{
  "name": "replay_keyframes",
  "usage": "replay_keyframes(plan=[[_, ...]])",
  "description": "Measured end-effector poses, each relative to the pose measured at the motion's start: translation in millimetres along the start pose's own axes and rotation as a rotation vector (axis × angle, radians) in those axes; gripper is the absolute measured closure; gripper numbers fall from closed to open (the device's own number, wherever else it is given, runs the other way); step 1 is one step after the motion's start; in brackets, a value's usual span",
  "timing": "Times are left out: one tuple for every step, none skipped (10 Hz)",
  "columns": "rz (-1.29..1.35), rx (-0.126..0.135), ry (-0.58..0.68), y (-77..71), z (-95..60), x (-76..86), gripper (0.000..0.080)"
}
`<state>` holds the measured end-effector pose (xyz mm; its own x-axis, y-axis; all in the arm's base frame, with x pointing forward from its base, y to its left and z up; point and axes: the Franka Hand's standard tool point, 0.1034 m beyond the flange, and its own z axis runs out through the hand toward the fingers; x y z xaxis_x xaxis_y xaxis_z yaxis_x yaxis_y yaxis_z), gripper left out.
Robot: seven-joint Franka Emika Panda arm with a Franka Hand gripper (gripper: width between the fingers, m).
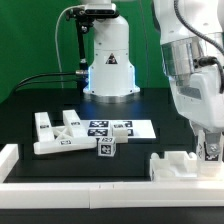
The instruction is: Assemble chair
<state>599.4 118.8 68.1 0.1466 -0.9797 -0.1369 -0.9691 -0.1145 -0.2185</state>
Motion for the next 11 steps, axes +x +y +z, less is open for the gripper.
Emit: replay_keyframes(plan=[[-0.237,-0.013,-0.003,-4.2,-2.7,-2.4,0.0252],[-0.433,-0.036,-0.023,-8.7,-5.4,-6.3,0.0182],[-0.48,-0.05,-0.029,-8.9,-6.0,-12.1,0.0182],[-0.551,-0.049,-0.028,-8.5,-5.3,-10.1,0.0156],[-0.625,-0.048,-0.029,-8.6,-5.5,-8.6,0.0151],[-0.762,-0.068,-0.027,-6.8,-5.0,-9.7,0.0151],[-0.98,-0.12,-0.019,-3.8,-4.6,-13.1,0.015],[-1.158,-0.15,-0.019,-3.8,-4.6,-13.2,0.015],[-1.25,-0.168,-0.021,-2.2,-2.5,-13.1,0.015],[-1.209,-0.165,-0.02,-2.0,-2.2,-13.3,0.015],[-1.211,-0.166,-0.02,-2.0,-2.2,-12.8,0.0276]])
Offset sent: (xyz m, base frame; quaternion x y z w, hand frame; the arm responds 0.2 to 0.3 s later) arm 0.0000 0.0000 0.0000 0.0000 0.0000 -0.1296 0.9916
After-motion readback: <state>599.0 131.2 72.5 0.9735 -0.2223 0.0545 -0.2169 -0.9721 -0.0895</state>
